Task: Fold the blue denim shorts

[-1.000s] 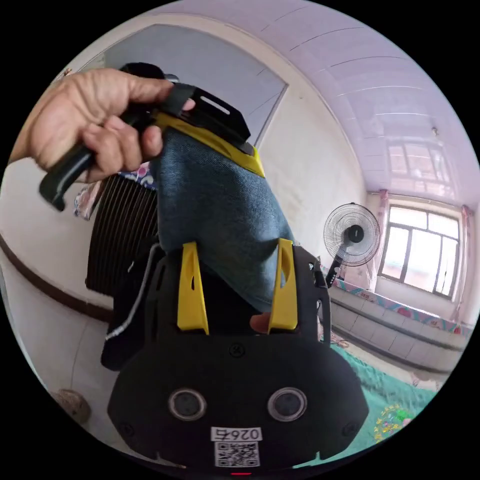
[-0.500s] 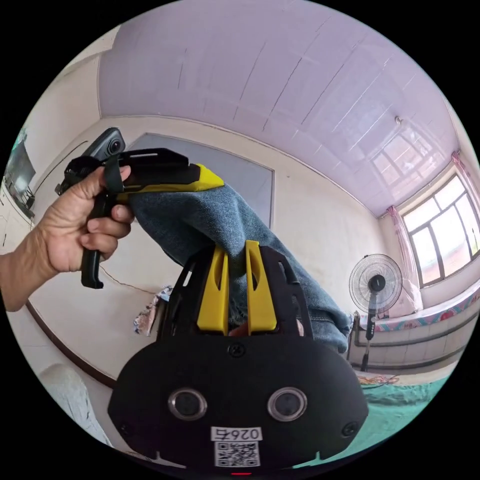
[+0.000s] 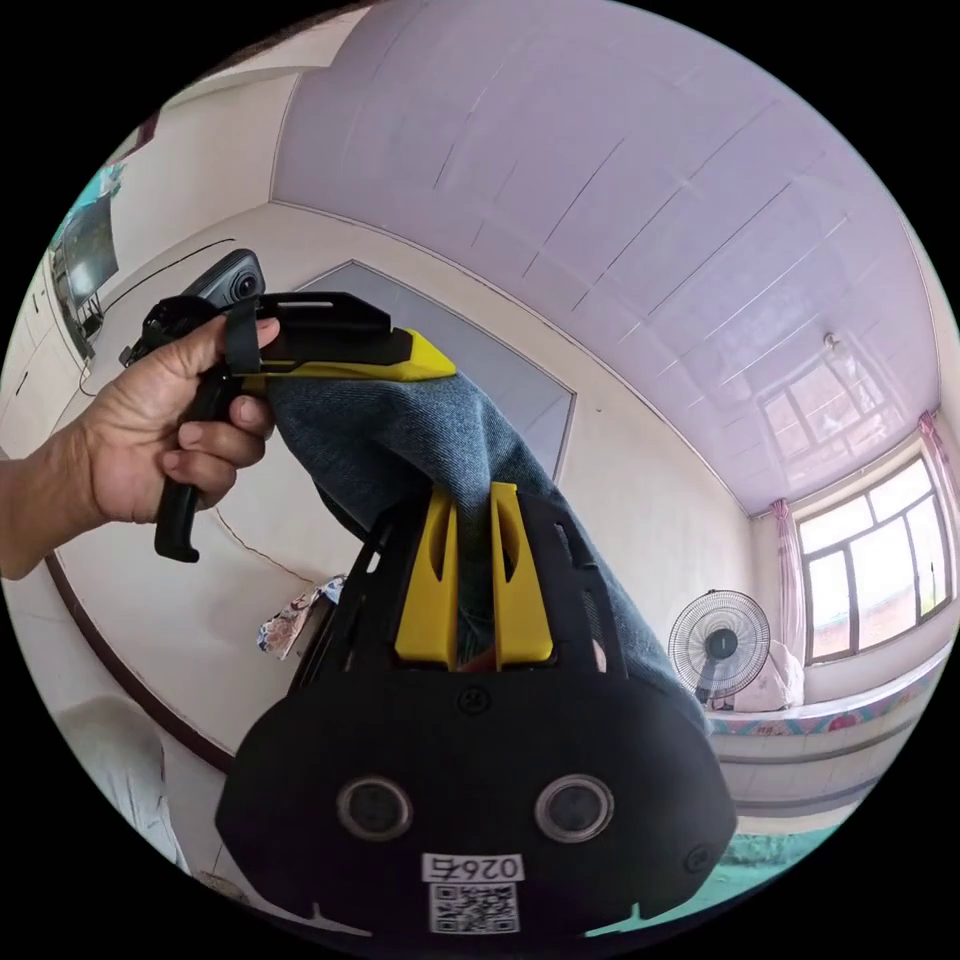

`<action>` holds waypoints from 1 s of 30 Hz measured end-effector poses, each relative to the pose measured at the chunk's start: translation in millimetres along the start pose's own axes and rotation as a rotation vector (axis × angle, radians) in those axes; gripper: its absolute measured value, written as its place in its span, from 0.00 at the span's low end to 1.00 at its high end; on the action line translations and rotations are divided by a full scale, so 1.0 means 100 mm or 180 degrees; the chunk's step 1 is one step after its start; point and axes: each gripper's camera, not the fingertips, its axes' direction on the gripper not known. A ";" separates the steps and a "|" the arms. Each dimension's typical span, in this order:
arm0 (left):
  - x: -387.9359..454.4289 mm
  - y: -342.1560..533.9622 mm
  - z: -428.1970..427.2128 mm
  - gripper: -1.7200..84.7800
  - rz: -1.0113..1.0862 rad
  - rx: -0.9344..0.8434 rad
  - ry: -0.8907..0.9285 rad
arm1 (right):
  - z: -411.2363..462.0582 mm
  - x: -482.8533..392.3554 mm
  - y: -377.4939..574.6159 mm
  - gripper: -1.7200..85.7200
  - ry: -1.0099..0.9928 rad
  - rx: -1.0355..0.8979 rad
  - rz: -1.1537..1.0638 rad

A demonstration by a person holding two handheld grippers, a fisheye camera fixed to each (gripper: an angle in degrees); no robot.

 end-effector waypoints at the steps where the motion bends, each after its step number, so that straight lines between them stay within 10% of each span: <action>1: 0.00 0.00 0.01 0.06 -0.0042 -0.0010 -0.0003 | -0.04 -0.05 0.01 0.03 -0.0007 -0.0047 -0.0028; 30: 0.74 0.55 2.54 0.08 -0.0135 -0.0177 0.1377 | -0.80 0.46 1.08 0.03 0.1119 -0.1288 -0.0394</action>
